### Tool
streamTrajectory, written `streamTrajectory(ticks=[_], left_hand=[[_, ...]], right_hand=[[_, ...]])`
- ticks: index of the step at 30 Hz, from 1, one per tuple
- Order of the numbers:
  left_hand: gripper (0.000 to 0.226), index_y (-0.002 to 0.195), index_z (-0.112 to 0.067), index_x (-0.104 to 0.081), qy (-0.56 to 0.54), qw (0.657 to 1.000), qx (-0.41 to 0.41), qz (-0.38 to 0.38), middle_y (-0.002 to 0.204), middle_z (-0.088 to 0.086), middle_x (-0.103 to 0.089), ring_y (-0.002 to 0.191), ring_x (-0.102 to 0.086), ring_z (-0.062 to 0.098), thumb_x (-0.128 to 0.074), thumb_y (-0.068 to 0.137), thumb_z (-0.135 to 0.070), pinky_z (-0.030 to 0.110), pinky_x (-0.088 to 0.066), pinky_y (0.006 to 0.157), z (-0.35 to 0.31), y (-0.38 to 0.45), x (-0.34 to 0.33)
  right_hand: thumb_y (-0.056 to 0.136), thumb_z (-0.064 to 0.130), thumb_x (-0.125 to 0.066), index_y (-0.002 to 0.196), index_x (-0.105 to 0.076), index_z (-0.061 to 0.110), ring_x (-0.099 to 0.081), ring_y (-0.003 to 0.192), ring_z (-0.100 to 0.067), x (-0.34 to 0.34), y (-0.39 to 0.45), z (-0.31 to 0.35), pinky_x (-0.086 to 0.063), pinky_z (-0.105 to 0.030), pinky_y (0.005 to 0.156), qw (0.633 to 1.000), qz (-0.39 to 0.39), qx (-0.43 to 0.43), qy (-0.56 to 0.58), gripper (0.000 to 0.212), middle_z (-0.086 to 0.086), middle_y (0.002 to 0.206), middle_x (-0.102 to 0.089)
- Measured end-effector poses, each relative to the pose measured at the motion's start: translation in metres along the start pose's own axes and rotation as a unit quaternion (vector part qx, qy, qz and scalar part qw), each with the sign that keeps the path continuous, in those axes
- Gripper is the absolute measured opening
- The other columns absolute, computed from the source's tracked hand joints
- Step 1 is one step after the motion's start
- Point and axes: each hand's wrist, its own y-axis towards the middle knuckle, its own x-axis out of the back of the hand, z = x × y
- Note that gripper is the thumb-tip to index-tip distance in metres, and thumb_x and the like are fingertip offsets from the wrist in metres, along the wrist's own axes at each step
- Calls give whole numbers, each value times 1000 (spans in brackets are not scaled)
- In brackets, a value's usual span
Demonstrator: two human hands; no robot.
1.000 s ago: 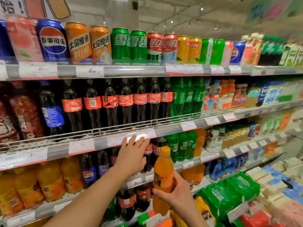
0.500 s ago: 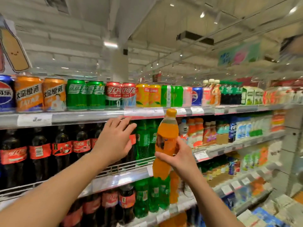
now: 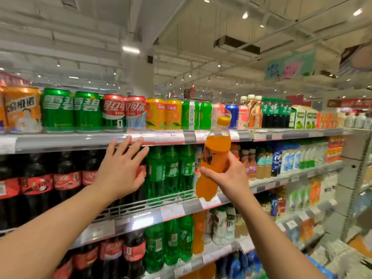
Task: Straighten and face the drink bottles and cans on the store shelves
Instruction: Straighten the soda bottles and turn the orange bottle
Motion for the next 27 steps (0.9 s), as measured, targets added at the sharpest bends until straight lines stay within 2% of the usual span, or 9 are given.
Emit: streamTrajectory(ticks=[7,9,12,14,16,19,22,26,27], left_hand=[[75,147,-15,-49,6,1000,27,-1,158,14,-38,144,-29,44,-50,81,-50,63,-18,116,-10,3,-4],[73,147,-15,-49,-1,1000,21,-9,160,16,-34,147,-24,44,-51,80,-47,65,-14,118,-19,0,-2],[75,145,-16,-52,-6,997,-81,-14,164,15,-26,152,-18,42,-61,74,-39,68,-12,118,-56,-18,-16],[81,146,-17,-51,-6,983,-180,26,166,13,-24,152,-17,42,-69,70,-37,69,-16,117,-89,-30,-37],[82,147,-18,-49,-8,969,-235,70,165,12,-26,153,-18,41,-73,70,-35,67,-19,117,-114,-35,-61],[85,147,-18,-47,4,951,-282,130,163,13,-31,152,-21,41,-76,69,-36,64,-18,117,-133,-38,-91],[92,157,-23,-32,22,930,-321,179,167,12,-18,154,-9,39,-70,77,-46,64,-7,119,-133,-48,-121],[98,161,-25,-18,11,921,-335,198,170,7,-7,155,-10,34,-64,79,-53,59,-9,120,-123,-53,-140],[97,162,-26,-17,3,921,-338,195,170,5,-6,155,-10,33,-62,80,-52,58,-10,119,-121,-52,-142]], right_hand=[[76,30,-90,112,-56,31,-64,87,10,-9,-35,-83,-51,-9,69,997,0,-79,-25,50,20,100,-65],[73,35,-91,111,-56,36,-63,91,5,-12,-48,-114,-52,-16,76,992,-4,-121,-39,52,21,101,-65],[69,41,-92,115,-54,37,-65,97,-10,-17,-66,-164,-55,-36,87,983,-27,-177,-44,60,14,106,-66],[70,39,-92,118,-52,34,-65,98,-15,-20,-77,-191,-55,-41,88,976,-44,-209,-45,63,12,105,-65],[69,42,-91,120,-48,35,-66,95,-13,-21,-88,-213,-56,-44,88,967,-69,-243,-28,67,12,105,-65],[73,41,-90,126,-43,35,-65,97,-13,-21,-95,-239,-54,-42,94,950,-97,-296,3,71,13,108,-62],[74,44,-89,143,-39,24,-59,113,-23,-25,-100,-264,-48,-47,104,935,-108,-338,25,88,3,123,-59],[72,48,-88,141,-44,24,-57,120,-24,-37,-102,-298,-47,-47,104,930,-105,-351,5,86,4,126,-57],[70,53,-88,144,-43,23,-53,123,-22,-42,-101,-306,-46,-48,106,930,-99,-354,-7,91,5,128,-53]])
